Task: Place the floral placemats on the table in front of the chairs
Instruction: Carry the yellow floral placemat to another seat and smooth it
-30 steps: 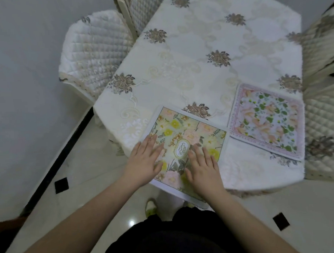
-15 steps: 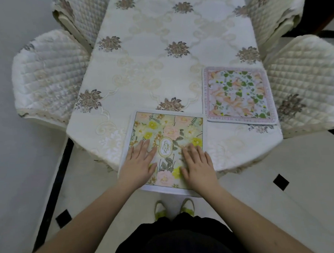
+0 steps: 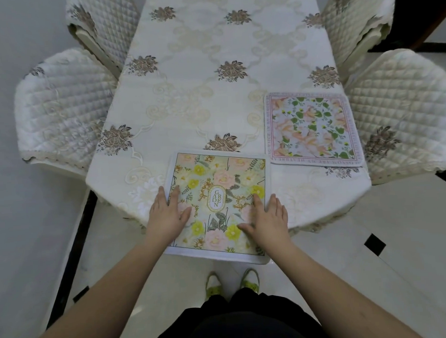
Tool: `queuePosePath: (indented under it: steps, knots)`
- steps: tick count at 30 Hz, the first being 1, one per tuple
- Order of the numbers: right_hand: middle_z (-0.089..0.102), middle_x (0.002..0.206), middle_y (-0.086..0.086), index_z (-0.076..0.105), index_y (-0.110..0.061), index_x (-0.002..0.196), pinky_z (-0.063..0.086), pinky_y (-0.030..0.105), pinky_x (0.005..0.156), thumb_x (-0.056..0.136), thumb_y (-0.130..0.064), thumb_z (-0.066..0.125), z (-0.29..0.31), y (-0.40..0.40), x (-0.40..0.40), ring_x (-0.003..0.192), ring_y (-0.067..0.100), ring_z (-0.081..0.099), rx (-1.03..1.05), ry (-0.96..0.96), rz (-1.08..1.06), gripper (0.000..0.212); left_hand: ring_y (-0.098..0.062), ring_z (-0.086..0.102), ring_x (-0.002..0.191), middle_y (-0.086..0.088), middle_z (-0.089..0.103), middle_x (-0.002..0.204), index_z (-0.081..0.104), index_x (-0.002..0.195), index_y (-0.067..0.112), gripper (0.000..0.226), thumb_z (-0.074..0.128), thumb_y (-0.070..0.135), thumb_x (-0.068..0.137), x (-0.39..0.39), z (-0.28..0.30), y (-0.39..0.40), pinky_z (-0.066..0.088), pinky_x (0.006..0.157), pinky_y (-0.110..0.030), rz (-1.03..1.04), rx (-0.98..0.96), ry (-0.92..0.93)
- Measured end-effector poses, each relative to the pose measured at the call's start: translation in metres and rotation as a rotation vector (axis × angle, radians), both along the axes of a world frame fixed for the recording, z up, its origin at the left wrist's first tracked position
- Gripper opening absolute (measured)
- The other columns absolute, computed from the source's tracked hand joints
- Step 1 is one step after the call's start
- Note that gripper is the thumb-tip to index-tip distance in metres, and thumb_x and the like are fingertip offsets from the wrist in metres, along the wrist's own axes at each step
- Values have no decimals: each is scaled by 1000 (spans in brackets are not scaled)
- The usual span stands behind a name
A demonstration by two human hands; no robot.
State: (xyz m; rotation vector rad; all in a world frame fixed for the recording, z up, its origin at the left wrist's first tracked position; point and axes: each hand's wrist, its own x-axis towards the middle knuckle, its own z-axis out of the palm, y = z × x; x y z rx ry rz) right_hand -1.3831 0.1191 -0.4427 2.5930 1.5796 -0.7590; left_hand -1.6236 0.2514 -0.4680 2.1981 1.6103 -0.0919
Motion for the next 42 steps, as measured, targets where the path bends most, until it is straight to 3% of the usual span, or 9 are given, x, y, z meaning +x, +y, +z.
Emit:
queuePosePath:
  steps: [11, 15, 19, 22, 28, 33, 36, 39, 42]
  knots:
    - [7, 161, 22, 4, -16, 156, 0, 44, 120, 91, -60, 52, 6, -6, -4, 150, 35, 4, 130, 15, -45, 92, -34, 30, 144, -20, 32, 155, 38, 149, 13, 56, 51, 28, 97, 7, 26, -5, 26, 113, -46, 174, 62, -261]
    - [11, 162, 10, 6, -14, 156, 17, 34, 118, 94, -36, 60, 17, -9, -1, 148, 25, 16, 336, 286, -171, 85, -21, 38, 139, -7, 39, 153, 39, 148, 16, 51, 52, 18, 99, 5, 41, -4, 28, 110, -29, 296, 3, -505]
    - [23, 159, -2, 8, -22, 156, 27, 35, 117, 97, -27, 58, 20, -15, 6, 144, 17, 28, 433, 522, -296, 77, -13, 57, 111, 6, 55, 133, 39, 146, 29, 54, 58, 25, 96, -1, 55, -4, 52, 88, -36, 482, -114, -675]
    - [49, 147, 0, 17, -25, 155, 46, 32, 100, 96, -22, 60, 22, -12, 14, 128, 19, 53, 356, 675, -462, 73, -16, 64, 96, 3, 61, 119, 45, 143, 20, 54, 66, 24, 94, -3, 63, -2, 55, 78, -35, 577, -242, -690]
    - [62, 130, -3, 36, -25, 148, 48, 11, 72, 96, -18, 60, 27, -4, 24, 109, 14, 62, 339, 754, -422, 58, -26, 75, 81, -6, 77, 98, 63, 115, 22, 23, 66, 16, 93, -14, 68, -11, 60, 76, -48, 641, -376, -815]
    - [65, 127, -3, 39, -29, 146, 58, 32, 81, 97, -21, 57, 31, 2, 30, 105, 13, 65, 369, 843, -411, 53, -30, 75, 79, -6, 77, 94, 61, 115, 25, 21, 64, 17, 95, -24, 74, -22, 60, 73, -51, 720, -324, -872]
    - [68, 119, -7, 42, -30, 143, 56, 18, 66, 98, -20, 57, 38, 11, 29, 94, 4, 68, 381, 895, -384, 49, -32, 74, 84, -11, 75, 101, 60, 121, 23, 26, 62, 16, 96, -40, 80, -29, 60, 74, -51, 803, -296, -916]
    - [70, 114, -8, 45, -37, 136, 58, 23, 66, 98, -18, 57, 50, 20, 18, 89, 5, 71, 386, 934, -331, 44, -28, 73, 86, -11, 73, 104, 59, 124, 19, 28, 60, 13, 97, -55, 95, -39, 59, 64, -35, 830, -222, -911]
    - [72, 104, -8, 50, -33, 132, 60, 30, 65, 97, -16, 58, 61, 32, 3, 83, 8, 73, 398, 942, -253, 40, -27, 74, 85, -10, 74, 106, 58, 127, 19, 30, 60, 16, 97, -78, 103, -45, 59, 65, -38, 861, -196, -907]
